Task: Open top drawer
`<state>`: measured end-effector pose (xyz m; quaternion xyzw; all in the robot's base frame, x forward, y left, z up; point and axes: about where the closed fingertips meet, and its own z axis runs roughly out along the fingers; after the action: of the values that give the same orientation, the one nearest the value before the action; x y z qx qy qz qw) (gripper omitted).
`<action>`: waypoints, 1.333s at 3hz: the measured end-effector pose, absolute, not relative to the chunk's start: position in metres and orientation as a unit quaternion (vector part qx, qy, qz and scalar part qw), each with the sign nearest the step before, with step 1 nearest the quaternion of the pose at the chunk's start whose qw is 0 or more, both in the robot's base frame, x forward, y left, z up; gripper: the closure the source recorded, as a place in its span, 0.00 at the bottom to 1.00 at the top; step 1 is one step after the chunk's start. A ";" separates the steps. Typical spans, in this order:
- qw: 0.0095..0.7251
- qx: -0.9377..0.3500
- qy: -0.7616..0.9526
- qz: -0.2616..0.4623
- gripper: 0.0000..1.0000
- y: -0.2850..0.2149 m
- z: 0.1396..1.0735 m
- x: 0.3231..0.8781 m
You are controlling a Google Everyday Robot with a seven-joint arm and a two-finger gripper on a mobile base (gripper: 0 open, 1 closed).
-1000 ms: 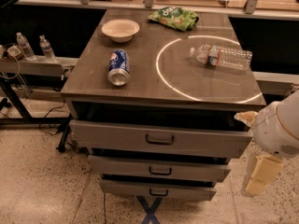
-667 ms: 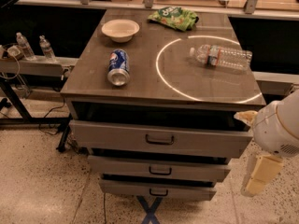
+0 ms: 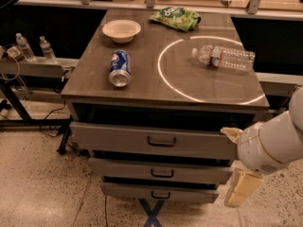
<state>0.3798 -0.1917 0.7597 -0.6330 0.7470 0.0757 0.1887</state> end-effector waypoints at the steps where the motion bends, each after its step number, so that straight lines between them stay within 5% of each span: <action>1: 0.203 -0.640 0.737 0.077 0.00 -0.179 0.733 0.395; 4: 0.225 -0.655 0.717 0.077 0.00 -0.146 0.699 0.448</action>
Offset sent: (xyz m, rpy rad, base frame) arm 0.0602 0.0333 -0.0511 0.0462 -0.0970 0.0500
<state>0.4481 -0.1464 0.6993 -0.6550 0.7172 0.0766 0.2255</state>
